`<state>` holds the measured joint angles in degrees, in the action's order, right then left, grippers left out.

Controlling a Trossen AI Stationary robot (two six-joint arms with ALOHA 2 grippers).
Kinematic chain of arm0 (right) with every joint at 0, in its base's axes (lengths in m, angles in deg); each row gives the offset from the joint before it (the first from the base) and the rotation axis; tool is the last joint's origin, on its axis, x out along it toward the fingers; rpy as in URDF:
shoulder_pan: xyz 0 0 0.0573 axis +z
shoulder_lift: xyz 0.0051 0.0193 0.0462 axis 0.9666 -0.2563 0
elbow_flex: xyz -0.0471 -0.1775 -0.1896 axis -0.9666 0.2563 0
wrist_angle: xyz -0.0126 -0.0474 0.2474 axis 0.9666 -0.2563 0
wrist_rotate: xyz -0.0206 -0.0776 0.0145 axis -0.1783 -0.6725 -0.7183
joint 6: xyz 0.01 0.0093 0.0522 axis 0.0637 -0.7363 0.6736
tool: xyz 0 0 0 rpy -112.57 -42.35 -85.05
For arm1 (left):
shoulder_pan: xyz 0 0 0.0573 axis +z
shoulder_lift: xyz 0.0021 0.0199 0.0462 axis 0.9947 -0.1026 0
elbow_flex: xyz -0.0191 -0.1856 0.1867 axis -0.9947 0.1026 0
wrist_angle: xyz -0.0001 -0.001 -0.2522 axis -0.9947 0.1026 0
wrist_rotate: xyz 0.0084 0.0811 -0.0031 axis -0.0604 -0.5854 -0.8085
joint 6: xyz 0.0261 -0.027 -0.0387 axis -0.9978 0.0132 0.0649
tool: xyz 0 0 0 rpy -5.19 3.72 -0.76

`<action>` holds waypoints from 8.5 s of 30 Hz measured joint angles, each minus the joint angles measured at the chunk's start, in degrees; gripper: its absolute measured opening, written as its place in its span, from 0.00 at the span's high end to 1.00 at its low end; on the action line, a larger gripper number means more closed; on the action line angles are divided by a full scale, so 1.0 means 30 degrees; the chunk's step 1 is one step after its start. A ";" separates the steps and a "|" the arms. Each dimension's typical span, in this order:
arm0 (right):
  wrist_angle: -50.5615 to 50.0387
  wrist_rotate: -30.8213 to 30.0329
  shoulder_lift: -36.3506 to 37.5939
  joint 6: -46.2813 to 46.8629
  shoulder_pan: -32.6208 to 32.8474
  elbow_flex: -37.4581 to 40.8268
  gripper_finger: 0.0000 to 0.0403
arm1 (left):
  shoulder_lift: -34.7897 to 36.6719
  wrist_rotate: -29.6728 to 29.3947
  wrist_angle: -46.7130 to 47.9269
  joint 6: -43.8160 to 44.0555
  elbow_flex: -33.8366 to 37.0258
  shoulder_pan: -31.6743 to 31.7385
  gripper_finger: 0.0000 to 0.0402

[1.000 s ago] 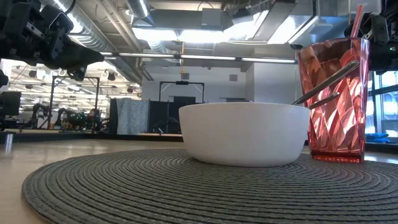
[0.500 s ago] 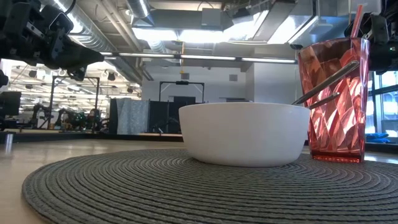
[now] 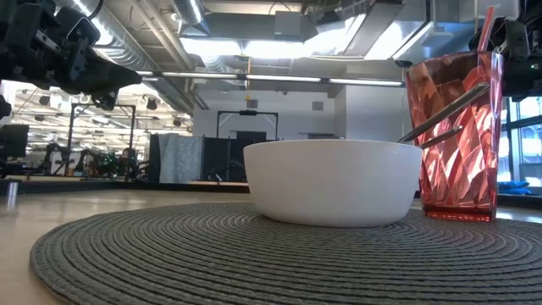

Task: Pick & Place Utensil
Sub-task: Return to Home Position

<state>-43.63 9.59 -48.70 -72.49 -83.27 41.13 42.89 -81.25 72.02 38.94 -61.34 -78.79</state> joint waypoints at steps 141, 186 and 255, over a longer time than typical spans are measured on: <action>-0.0001 0.0000 0.0001 -0.0001 -0.0006 0.0000 0.94 | -0.0007 0.0001 0.0001 0.0000 0.0005 0.0000 0.98; -0.0007 0.0000 0.0003 -0.0004 0.0000 0.0000 0.94 | -0.0004 0.0006 0.0003 0.0000 0.0007 -0.0001 0.98; -0.0001 0.0000 0.0007 -0.0001 -0.0007 0.0000 0.94 | -0.0004 0.0006 0.0003 0.0000 0.0007 -0.0004 0.97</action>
<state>-43.63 9.59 -48.68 -72.49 -83.29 41.13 42.88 -81.23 72.02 38.94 -61.32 -78.80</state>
